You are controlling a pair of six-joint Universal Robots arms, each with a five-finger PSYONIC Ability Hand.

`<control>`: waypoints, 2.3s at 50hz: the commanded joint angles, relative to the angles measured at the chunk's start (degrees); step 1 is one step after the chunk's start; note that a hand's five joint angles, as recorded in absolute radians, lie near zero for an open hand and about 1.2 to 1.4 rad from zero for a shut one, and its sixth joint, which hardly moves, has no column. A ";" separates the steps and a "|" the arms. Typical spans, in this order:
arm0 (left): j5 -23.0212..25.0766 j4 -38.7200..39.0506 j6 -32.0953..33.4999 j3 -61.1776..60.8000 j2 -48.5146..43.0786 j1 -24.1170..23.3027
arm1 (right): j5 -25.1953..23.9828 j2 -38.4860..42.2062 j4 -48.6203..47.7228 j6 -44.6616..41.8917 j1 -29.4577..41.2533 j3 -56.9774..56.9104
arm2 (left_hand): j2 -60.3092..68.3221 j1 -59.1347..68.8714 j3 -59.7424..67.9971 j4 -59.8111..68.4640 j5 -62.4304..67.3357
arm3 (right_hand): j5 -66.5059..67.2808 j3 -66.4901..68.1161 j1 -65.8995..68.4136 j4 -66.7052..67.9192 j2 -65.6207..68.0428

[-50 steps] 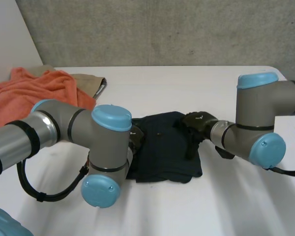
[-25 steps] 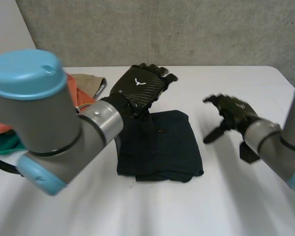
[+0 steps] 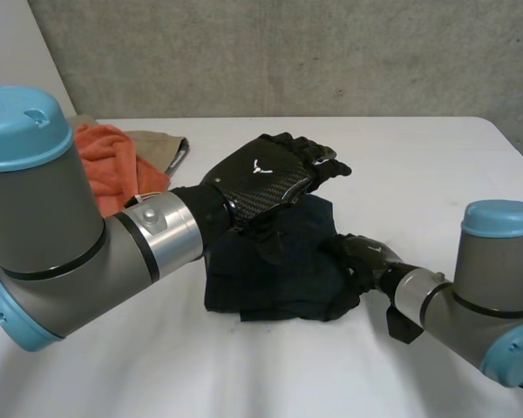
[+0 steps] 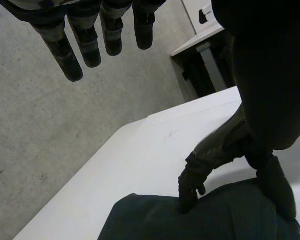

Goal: Fold the laundry.

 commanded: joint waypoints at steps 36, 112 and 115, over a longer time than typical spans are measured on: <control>-0.13 0.55 0.00 4.01 -0.61 0.11 | 19.58 32.06 4.69 3.15 -15.04 -64.13 | -0.25 0.93 -0.72 -0.79 -1.75 | 59.01 58.28 61.24 58.63 58.37; -19.73 8.02 19.67 14.37 -17.82 32.80 | -11.18 -21.19 -21.14 -34.91 -19.80 6.76 | -0.93 0.25 -1.39 -1.47 -2.42 | -10.99 -11.72 -8.76 -11.37 -11.63; -16.05 7.49 23.98 18.15 -24.59 34.13 | -11.18 -21.46 -20.87 -34.91 -18.92 9.93 | -0.93 0.25 -1.39 -1.47 -2.42 | -10.99 -11.72 -8.76 -11.37 -11.63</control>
